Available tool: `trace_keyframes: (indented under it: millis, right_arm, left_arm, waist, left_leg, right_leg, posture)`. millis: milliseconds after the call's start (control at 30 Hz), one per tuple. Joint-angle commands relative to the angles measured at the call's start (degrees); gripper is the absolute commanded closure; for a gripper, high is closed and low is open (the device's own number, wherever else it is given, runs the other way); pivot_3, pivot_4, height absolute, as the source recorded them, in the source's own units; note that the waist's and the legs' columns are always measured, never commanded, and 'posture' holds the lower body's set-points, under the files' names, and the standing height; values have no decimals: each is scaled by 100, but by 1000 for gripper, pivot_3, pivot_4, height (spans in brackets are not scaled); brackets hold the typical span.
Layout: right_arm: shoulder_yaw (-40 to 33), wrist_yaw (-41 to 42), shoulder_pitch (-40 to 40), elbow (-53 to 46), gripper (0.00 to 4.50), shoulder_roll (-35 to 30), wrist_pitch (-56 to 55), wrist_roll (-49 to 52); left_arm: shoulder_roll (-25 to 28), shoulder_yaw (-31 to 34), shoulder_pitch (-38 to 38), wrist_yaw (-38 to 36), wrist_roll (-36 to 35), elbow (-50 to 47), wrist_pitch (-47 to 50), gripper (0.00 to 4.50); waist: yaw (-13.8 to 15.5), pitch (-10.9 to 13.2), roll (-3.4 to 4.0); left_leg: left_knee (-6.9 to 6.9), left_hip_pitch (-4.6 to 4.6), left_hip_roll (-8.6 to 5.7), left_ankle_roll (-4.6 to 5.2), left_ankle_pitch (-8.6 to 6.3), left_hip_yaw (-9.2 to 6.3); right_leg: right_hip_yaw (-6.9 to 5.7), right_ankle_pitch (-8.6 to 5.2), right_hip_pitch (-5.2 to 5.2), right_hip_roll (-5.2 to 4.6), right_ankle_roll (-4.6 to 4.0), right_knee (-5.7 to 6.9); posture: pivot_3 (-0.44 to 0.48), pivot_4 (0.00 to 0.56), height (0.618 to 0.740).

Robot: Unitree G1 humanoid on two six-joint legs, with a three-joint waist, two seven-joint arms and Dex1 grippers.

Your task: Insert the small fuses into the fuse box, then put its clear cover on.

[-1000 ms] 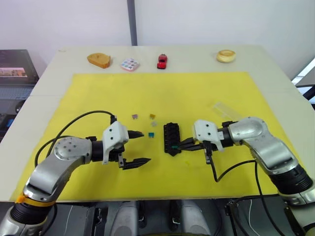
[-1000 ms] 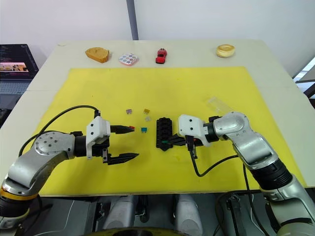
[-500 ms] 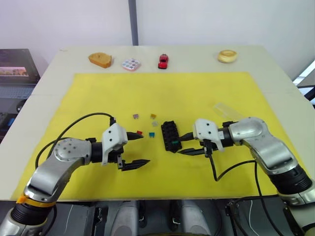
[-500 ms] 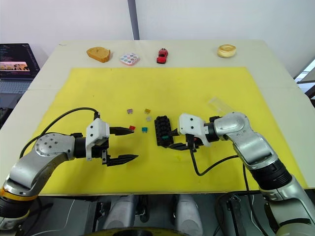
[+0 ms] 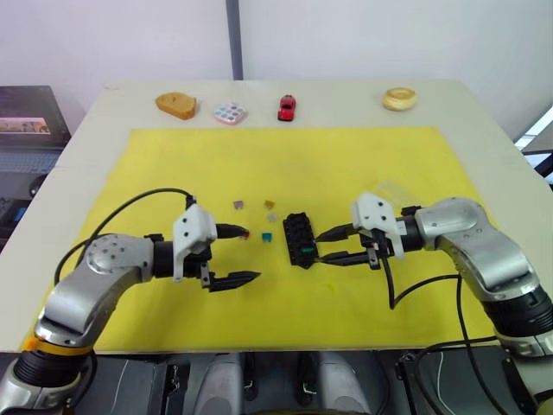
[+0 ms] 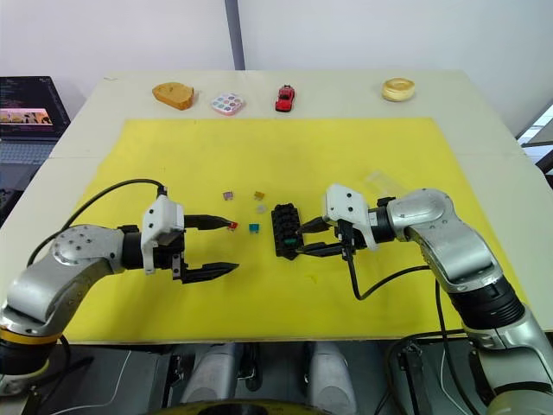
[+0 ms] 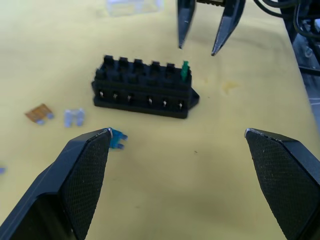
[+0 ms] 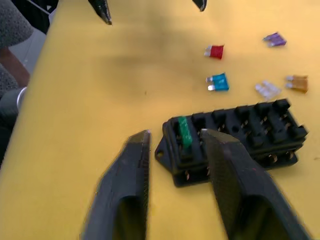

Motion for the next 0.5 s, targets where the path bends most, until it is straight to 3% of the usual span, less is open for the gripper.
trace_keyframes:
  millis: [33,500]
  right_arm:
    - [-17,-101,-165,-147,4476,130,21,59]
    - [248,-275,-201,-11,4476,322,-150,-269]
  left_arm:
    - [100,137,-61,-70,-122,-82,55,0]
    - [378,200,-62,41,-439,-644,620,0]
  waist:
    - [0,0,0]
    - [3,0,1]
  left_leg:
    - [0,0,0,-4,2,0]
    - [1,-1,0,-13,7,0]
  right_leg:
    - [0,0,0,1,0,0]
    - [0,0,0,1,0,0]
  posture:
    - [0,150,740]
    - [0,150,740]
